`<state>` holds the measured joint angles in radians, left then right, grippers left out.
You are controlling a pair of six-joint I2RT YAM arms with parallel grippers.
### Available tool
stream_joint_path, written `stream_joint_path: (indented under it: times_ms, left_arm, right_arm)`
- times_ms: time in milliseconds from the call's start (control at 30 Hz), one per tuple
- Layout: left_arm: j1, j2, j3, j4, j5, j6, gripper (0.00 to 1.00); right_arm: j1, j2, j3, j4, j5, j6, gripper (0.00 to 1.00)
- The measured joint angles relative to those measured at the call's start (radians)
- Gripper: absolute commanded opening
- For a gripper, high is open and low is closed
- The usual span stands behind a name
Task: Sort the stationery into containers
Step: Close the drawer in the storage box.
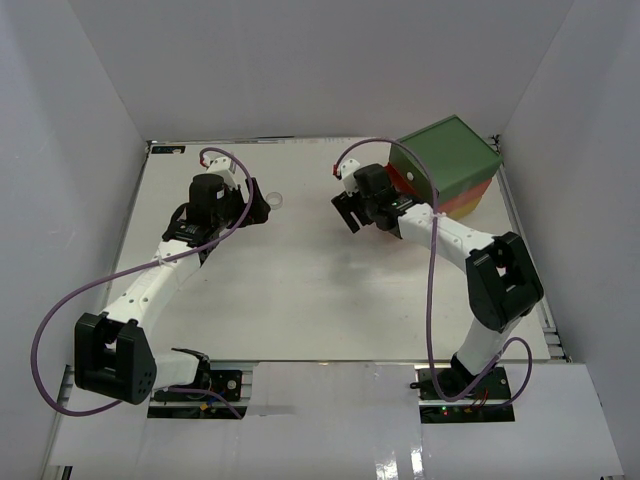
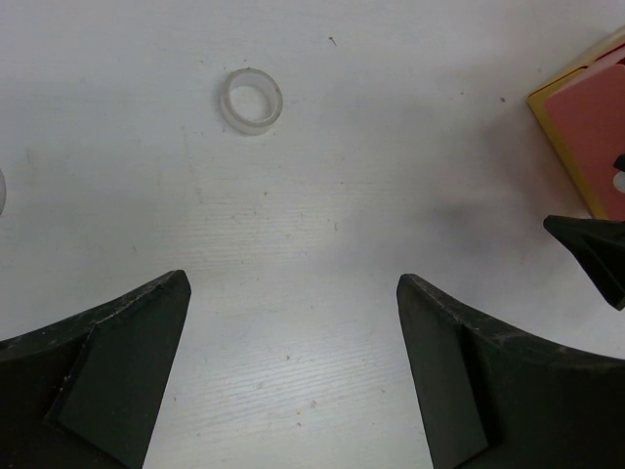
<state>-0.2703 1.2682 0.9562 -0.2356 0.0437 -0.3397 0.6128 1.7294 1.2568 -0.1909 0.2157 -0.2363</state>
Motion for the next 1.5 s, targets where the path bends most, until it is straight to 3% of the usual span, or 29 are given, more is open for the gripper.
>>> stream_joint_path:
  times_ms: [1200, 1500]
  left_arm:
    - [0.0, 0.019, 0.0, -0.001, -0.001, 0.002, 0.98]
    - [0.0, 0.019, 0.0, 0.0, -0.001, 0.002, 0.98]
  right_arm:
    - [-0.103, 0.052, 0.037, 0.036, 0.245, -0.06, 0.85]
    - [-0.105, 0.053, 0.041, 0.036, 0.227, -0.055, 0.84]
